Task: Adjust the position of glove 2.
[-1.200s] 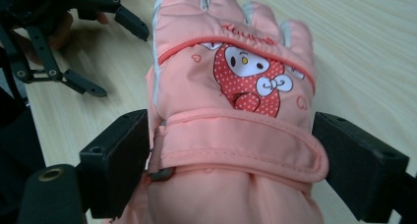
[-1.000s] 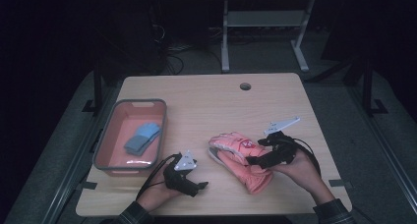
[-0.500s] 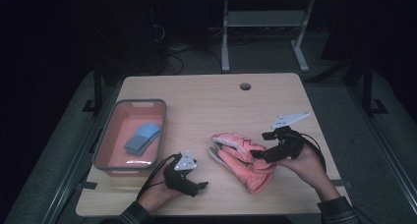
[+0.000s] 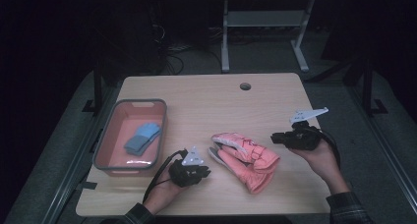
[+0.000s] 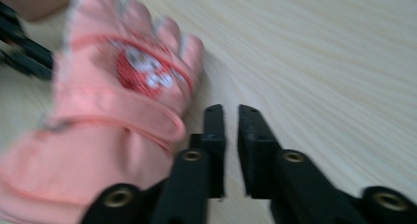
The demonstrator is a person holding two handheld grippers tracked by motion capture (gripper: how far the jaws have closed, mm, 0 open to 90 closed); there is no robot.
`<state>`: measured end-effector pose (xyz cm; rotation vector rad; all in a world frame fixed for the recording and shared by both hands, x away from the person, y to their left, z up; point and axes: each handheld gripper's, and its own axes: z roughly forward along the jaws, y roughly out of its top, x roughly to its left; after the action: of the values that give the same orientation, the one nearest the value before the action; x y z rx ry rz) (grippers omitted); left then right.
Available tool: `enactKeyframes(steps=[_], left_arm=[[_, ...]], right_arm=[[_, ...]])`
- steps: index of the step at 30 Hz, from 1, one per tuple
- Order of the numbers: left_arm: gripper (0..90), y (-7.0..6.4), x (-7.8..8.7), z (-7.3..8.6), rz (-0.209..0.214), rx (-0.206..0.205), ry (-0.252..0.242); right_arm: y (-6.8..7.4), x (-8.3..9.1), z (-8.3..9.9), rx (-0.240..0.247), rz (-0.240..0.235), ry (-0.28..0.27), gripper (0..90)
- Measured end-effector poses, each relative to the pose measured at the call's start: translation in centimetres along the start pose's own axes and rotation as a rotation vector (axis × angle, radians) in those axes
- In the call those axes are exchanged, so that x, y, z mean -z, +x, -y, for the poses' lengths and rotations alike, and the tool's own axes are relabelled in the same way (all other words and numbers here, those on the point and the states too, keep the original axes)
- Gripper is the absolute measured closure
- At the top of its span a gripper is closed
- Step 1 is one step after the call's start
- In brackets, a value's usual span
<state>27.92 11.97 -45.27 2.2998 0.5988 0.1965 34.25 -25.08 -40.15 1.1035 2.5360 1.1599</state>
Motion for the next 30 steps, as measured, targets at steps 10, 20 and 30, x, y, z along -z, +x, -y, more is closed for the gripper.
enactKeyframes(steps=[10,20,30], left_arm=[[89.4,-0.4,-2.4,-2.4,-0.005,-0.015,0.022],[89.4,0.8,-3.7,-3.5,-0.027,0.037,0.033],[89.3,2.8,-4.5,-4.7,-0.059,0.04,0.039]], right_arm=[[-0.4,-1.9,1.8,0.042,-0.069,0.085,89.6],[0.8,-2.4,1.8,0.086,-0.135,0.099,89.4],[2.7,-2.5,1.4,0.14,-0.179,0.117,89.5]])
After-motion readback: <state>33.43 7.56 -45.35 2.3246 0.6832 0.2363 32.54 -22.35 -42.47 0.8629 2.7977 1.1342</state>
